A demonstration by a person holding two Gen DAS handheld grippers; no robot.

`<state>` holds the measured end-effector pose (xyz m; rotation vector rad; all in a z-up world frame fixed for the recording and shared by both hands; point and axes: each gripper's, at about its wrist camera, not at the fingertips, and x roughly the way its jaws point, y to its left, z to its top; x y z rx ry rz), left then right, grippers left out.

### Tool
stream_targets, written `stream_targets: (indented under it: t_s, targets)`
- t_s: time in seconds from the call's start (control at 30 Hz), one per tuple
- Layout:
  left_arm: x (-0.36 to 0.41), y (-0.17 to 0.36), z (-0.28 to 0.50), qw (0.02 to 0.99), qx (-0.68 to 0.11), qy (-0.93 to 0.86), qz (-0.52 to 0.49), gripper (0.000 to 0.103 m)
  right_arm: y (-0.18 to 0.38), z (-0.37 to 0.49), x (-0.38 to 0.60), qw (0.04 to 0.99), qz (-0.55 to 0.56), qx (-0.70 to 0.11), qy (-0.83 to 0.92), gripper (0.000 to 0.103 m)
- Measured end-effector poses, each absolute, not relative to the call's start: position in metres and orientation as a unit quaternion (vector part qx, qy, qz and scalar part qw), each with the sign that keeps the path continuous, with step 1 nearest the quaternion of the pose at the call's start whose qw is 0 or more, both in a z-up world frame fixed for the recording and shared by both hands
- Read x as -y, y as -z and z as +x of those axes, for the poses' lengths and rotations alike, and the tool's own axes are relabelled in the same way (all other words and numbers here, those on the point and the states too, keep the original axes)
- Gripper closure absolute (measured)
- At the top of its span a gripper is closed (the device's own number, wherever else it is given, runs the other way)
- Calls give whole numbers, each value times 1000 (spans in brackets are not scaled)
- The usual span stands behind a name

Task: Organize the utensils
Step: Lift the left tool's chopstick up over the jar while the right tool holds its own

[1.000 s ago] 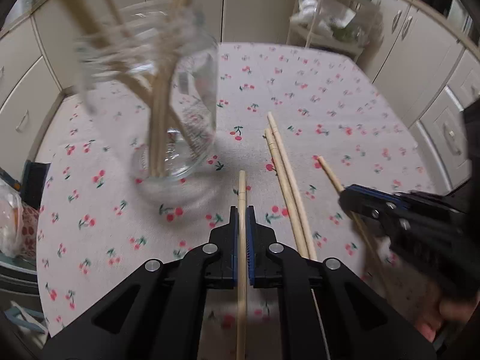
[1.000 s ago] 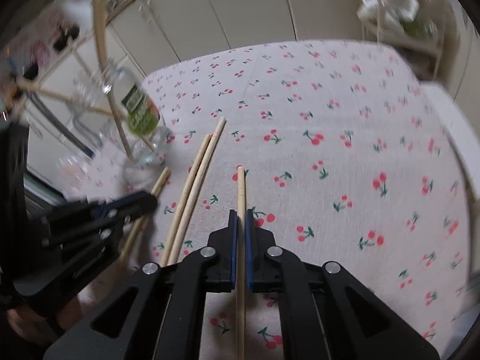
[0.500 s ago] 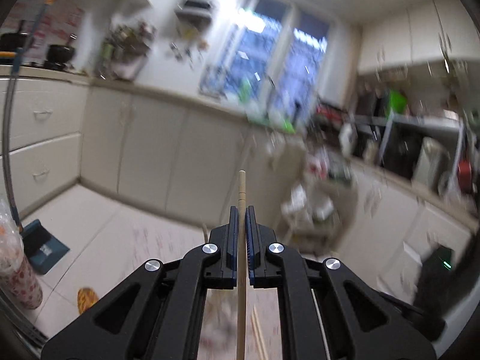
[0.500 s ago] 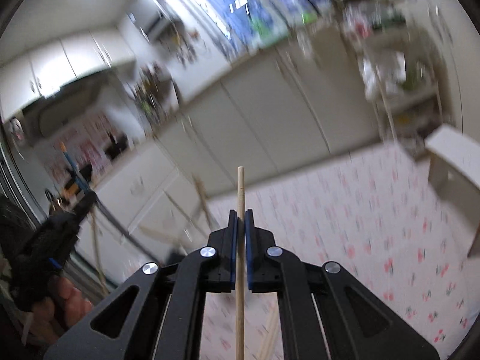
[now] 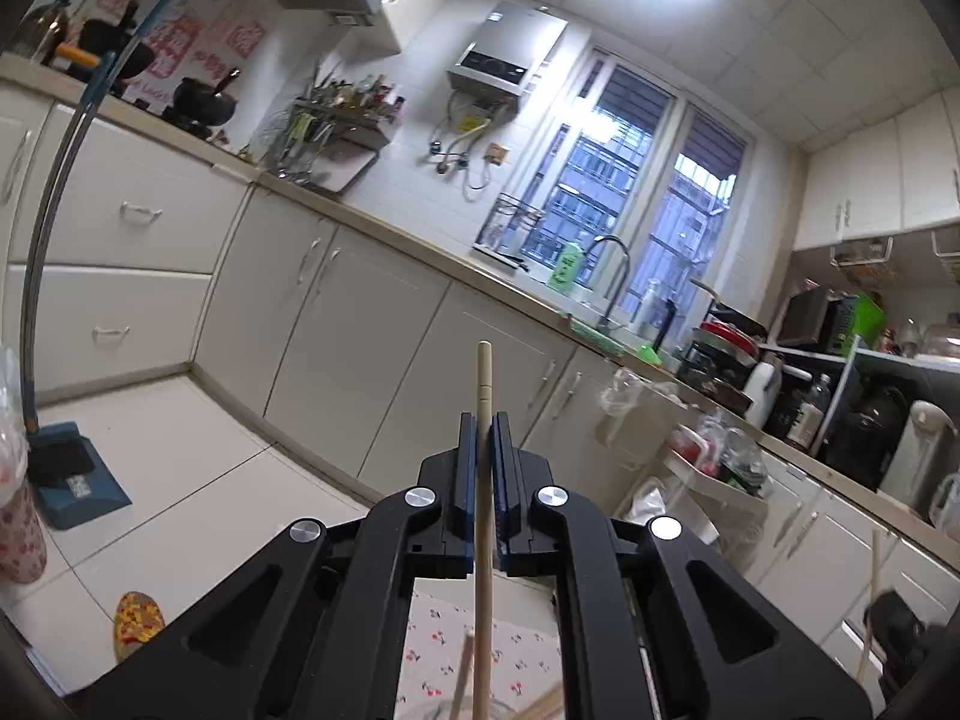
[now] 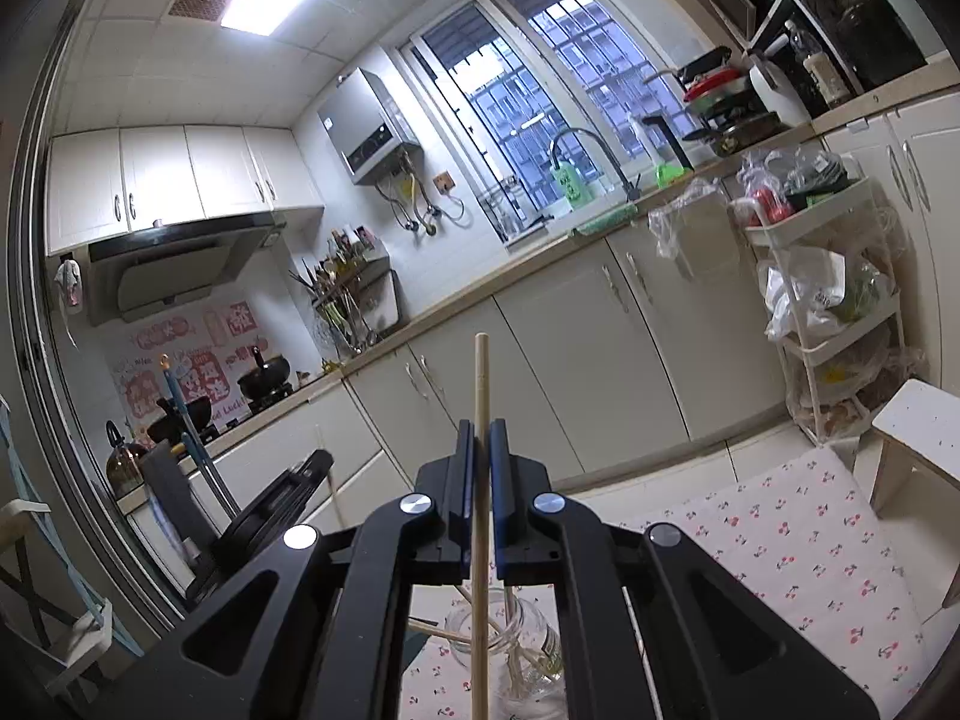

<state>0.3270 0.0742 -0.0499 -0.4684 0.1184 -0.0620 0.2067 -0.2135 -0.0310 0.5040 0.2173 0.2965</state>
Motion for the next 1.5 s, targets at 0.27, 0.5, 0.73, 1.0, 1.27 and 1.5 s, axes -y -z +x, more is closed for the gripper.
stream_targets:
  t_s: [0.27,0.5,0.73,1.0,1.27,1.5]
  targets:
    - [-67,68,349,971,-58,21,-231,98,51,221,211,949,254,-123,-141,97]
    - [-59,94,352,973,-72,18,-219,98,57,228,209,949,254,-127,-141,97]
    - [-61,101,352,971,-62,14,-231,98,60,234,204,948,252,-132,-145,97]
    - [-60,100,356,970,-55,19,-237,98,68,242,202,945,255,-140,-149,97]
    - [-57,112,355,969,-63,17,-237,98,74,246,204,943,259,-147,-147,97]
    - [-57,114,350,972,-61,17,-225,98,74,248,203,943,260,-144,-148,97]
